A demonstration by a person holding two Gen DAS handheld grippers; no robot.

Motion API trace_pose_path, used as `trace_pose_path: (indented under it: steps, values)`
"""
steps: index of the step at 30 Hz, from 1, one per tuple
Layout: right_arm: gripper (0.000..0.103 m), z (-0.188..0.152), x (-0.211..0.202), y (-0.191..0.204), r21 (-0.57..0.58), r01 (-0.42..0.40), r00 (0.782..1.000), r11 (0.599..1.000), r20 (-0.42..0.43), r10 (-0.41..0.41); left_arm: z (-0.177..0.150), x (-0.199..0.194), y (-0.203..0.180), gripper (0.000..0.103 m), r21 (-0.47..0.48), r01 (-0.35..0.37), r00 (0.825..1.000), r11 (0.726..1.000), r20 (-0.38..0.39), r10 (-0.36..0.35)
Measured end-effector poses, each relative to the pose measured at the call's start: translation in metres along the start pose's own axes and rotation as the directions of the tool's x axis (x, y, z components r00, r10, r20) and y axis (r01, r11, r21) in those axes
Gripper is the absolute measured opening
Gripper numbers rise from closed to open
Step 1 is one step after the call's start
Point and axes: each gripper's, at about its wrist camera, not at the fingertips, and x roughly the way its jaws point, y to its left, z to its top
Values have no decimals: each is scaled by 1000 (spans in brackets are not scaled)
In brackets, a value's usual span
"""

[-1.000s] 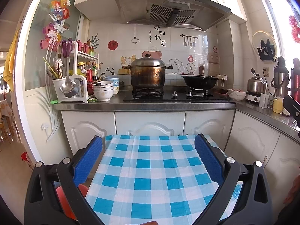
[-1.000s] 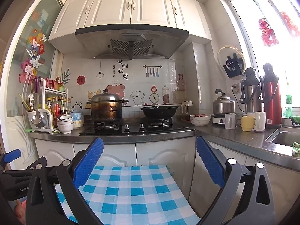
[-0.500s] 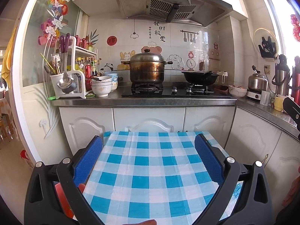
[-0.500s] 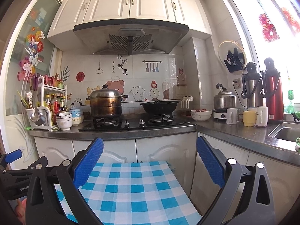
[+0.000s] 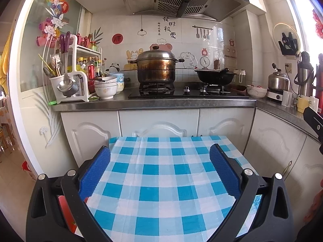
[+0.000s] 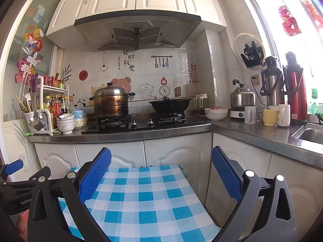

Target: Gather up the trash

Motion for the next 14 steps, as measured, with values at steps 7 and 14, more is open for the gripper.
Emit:
trace_pose_path:
  steps: [7, 14]
  values:
    - [98, -35, 55, -5, 18, -29, 984, 999, -177, 32, -33, 59, 1, 99, -21, 1, 986, 1000, -168, -5]
    - [98, -106, 138, 1, 49, -68, 882, 996, -463, 83, -95, 149, 6, 99, -82, -58, 913, 995, -408, 20]
